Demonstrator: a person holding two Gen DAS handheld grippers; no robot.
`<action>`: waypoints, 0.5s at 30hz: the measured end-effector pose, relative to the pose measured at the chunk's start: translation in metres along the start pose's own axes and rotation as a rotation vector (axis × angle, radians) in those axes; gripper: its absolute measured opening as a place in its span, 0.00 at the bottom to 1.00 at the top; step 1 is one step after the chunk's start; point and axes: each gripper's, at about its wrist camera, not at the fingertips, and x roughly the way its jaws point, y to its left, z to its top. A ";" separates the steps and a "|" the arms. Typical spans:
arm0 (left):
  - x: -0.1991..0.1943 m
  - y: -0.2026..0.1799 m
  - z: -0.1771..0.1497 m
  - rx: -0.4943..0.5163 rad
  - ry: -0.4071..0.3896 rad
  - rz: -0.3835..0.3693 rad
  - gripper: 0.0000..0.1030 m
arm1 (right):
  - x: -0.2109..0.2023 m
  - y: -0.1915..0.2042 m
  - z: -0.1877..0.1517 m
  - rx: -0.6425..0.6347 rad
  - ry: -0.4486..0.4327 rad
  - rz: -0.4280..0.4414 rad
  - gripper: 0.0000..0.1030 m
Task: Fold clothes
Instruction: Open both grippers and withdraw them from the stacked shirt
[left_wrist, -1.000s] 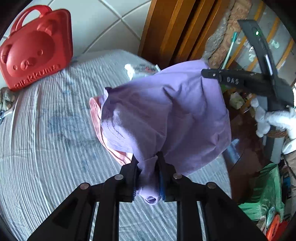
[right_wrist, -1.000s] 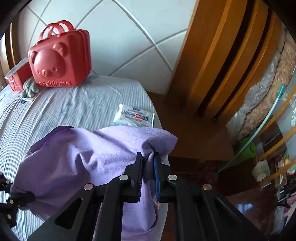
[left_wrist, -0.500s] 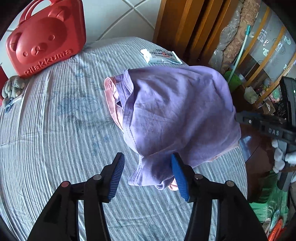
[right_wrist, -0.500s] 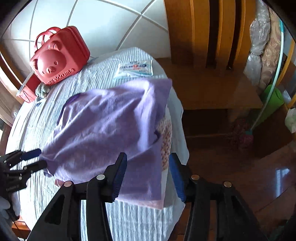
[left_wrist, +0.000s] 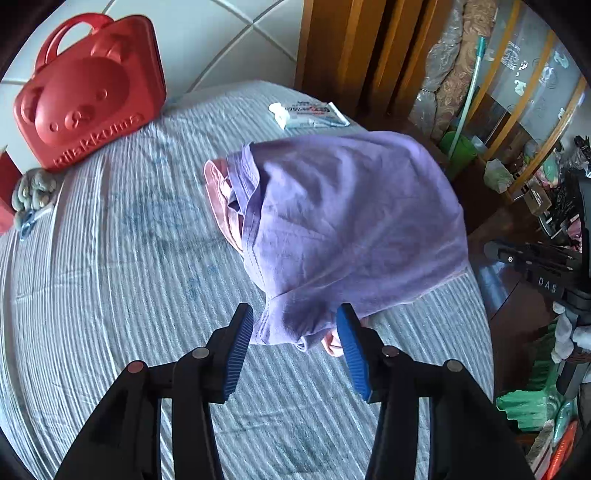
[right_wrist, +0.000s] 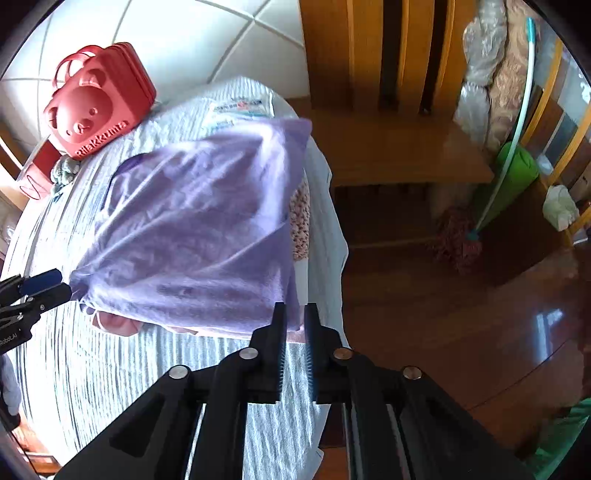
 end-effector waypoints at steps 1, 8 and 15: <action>-0.008 -0.003 -0.001 0.006 -0.016 -0.006 0.49 | -0.007 0.008 -0.004 -0.018 -0.022 -0.008 0.39; -0.030 -0.030 -0.003 0.039 -0.055 0.042 0.52 | -0.033 0.046 -0.024 -0.046 -0.096 -0.060 0.72; -0.031 -0.031 -0.011 0.034 -0.029 0.049 0.52 | -0.051 0.054 -0.029 -0.023 -0.135 -0.059 0.74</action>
